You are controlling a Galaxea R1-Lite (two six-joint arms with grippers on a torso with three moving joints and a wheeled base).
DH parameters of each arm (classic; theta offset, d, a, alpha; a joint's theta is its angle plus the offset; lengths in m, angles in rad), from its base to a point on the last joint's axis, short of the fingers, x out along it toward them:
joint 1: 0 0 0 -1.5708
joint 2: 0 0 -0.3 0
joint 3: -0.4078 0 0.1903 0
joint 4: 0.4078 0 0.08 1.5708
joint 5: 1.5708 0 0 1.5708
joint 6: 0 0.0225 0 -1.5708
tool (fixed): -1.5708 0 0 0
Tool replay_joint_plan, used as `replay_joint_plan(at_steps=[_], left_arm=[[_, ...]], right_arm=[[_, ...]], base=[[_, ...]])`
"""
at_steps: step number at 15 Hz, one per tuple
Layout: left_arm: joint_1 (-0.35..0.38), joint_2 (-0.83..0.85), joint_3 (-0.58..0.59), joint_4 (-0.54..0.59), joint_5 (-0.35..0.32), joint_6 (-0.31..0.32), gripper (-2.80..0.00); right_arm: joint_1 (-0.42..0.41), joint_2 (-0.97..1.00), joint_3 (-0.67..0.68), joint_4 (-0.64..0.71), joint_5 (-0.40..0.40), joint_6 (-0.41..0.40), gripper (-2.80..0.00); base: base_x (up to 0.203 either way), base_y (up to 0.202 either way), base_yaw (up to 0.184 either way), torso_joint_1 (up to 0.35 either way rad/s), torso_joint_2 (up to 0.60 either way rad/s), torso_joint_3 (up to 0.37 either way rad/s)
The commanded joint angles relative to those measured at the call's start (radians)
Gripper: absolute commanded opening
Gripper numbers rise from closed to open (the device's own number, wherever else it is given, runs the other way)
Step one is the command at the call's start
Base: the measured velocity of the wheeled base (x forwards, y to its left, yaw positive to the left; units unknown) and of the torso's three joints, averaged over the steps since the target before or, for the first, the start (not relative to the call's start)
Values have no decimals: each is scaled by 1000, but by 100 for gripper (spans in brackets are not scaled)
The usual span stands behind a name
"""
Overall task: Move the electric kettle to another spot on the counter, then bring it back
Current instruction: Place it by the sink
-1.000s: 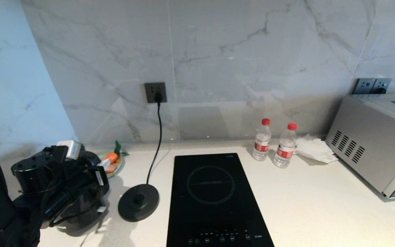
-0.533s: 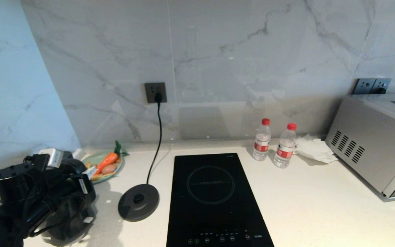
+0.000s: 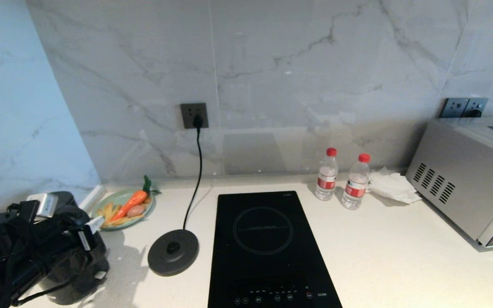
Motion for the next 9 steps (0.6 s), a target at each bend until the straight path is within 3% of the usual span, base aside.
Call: replay_joint_plan(at_steps=[1, 9], left_arm=[[34, -9, 20, -7, -11, -2, -280], [110, -63, 57, -7, -88, 3, -280]], right_arm=[[0, 0, 0, 0, 0, 0, -280], [0, 0, 0, 0, 0, 0, -280]], base=[[0, 0, 0, 0, 0, 0], [0, 0, 0, 0, 0, 0]])
